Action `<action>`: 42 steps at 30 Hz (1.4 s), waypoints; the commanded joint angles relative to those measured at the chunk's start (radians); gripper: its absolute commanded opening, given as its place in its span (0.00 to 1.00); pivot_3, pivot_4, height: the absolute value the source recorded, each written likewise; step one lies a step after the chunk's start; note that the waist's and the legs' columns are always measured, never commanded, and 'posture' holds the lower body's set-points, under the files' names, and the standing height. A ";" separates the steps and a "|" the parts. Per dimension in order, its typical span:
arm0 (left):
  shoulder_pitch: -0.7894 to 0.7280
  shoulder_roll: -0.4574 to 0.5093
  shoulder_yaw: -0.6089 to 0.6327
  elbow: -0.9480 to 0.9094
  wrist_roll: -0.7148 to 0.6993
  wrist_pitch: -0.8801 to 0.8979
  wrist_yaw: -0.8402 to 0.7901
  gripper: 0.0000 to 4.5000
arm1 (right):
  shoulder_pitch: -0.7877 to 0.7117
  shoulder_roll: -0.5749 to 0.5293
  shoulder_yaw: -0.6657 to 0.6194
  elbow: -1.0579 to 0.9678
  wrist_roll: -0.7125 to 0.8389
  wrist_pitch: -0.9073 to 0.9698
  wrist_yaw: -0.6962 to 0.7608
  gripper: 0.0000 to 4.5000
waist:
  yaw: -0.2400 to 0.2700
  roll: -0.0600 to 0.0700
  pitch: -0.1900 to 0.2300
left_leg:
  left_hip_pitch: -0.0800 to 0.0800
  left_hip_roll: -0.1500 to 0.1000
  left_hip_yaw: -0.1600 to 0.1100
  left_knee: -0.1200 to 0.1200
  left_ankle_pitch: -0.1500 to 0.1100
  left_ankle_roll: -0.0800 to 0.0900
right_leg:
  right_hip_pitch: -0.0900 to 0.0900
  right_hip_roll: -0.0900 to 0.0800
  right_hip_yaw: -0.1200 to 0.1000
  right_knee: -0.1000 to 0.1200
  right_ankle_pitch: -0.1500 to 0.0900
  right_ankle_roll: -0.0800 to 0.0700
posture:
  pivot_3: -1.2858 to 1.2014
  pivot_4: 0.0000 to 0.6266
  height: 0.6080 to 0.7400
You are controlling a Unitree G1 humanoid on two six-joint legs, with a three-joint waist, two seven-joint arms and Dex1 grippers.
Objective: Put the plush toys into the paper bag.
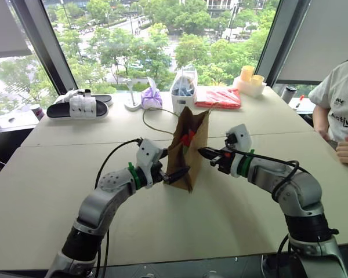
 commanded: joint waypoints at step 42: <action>-0.512 0.170 0.105 0.899 -0.076 -0.250 -0.923 0.01 | 0.224 -0.428 -0.471 -0.326 0.275 0.239 0.108 0.00 | 0.019 -0.001 0.000 | -0.001 -0.002 0.004 0.002 -0.001 0.002 | 0.001 0.000 -0.002 -0.001 0.000 0.000 | 0.52 0.24 1.00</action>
